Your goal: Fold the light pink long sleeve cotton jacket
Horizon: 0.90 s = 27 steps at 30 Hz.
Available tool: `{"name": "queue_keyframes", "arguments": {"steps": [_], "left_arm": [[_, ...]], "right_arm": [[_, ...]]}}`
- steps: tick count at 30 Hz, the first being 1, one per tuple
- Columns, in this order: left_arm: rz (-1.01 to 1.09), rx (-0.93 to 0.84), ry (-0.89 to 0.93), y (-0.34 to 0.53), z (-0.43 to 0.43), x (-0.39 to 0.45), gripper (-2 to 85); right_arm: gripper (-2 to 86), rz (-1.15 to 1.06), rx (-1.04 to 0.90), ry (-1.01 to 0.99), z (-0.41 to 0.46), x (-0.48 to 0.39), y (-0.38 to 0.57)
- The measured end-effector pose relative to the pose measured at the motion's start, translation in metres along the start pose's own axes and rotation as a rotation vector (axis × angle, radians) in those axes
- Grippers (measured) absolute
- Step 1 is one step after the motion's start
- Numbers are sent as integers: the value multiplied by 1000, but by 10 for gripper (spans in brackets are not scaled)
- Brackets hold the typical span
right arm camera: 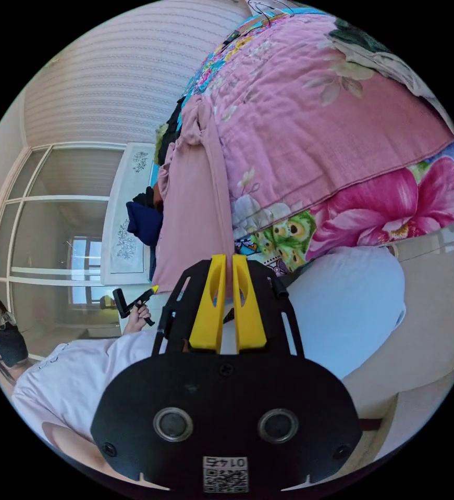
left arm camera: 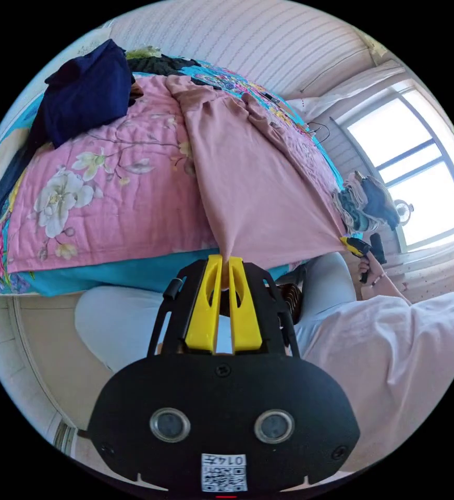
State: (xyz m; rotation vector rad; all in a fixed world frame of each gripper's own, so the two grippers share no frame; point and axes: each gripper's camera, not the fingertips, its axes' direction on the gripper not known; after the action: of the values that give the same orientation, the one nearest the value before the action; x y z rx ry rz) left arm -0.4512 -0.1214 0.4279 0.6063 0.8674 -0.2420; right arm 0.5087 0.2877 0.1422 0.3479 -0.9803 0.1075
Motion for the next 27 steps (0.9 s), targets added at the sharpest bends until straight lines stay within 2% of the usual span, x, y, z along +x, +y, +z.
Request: {"name": "queue_keyframes", "arguments": {"steps": [5, 9, 12, 15, 18, 22, 27], "left_arm": [[84, -51, -128, 7, 36, 3, 13], [24, -120, -103, -5, 67, -6, 43], [71, -134, -178, -7, 70, -5, 45], [96, -114, -221, -16, 67, -9, 45], [147, -65, -233, -44, 71, -5, 43], [268, 13, -211, -117, 105, 15, 42], [344, 67, -137, -214, 173, 41, 42]], "right_arm": [[12, -40, -130, 114, 30, -6, -6], [14, -44, -171, 157, 48, -10, -14], [12, -52, -207, 237, 46, -12, -17], [14, -51, -161, 274, 32, -14, -21], [41, -156, -69, 354, 24, -40, -41], [85, -355, 44, 334, 36, -95, -102], [91, -488, 53, 291, 82, -155, -205]]}}
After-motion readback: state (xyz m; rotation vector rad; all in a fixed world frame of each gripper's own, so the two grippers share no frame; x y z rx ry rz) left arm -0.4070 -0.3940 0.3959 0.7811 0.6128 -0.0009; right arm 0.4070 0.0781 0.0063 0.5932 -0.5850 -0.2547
